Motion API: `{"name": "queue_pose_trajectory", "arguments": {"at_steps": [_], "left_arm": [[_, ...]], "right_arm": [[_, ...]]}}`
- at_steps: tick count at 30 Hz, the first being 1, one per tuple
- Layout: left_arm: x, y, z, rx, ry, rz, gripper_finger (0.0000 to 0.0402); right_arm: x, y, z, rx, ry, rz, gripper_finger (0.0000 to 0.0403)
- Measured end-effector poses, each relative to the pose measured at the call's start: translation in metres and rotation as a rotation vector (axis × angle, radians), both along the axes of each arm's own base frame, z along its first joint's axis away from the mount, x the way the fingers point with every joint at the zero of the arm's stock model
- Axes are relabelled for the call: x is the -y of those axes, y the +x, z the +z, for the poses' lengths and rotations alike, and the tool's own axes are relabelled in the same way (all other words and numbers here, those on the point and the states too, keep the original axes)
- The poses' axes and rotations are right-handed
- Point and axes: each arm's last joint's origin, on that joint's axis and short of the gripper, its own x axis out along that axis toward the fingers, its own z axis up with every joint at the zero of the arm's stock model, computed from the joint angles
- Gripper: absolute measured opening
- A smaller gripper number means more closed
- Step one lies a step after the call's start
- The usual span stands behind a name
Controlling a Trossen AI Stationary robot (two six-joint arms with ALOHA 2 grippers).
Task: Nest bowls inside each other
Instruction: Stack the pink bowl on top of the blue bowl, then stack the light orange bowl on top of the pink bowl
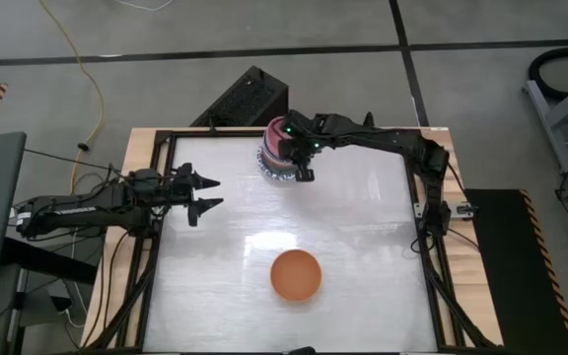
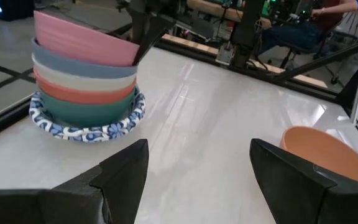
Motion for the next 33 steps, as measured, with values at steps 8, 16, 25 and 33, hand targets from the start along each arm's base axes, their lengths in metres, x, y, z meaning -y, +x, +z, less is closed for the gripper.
{"name": "queue_pose_trajectory", "arguments": {"at_steps": [8,16,25,33], "left_arm": [[0.000,0.000,-0.002,-0.018,0.009,0.000,0.0270],[0.000,0.000,-0.002,-0.023,0.026,-0.002,0.0270],[0.000,0.000,-0.002,-0.023,0.026,-0.004,0.0270],[0.003,-0.003,0.002,0.007,0.048,-0.093,0.0270]], "right_arm": [[0.000,0.002,0.004,0.031,-0.005,-0.085,0.0076],[0.000,-0.001,0.027,0.098,0.016,-0.141,0.0139],[-0.021,0.002,0.079,0.259,0.230,-0.037,0.0192],[-0.087,0.003,0.074,0.115,0.483,0.178,0.0189]]}}
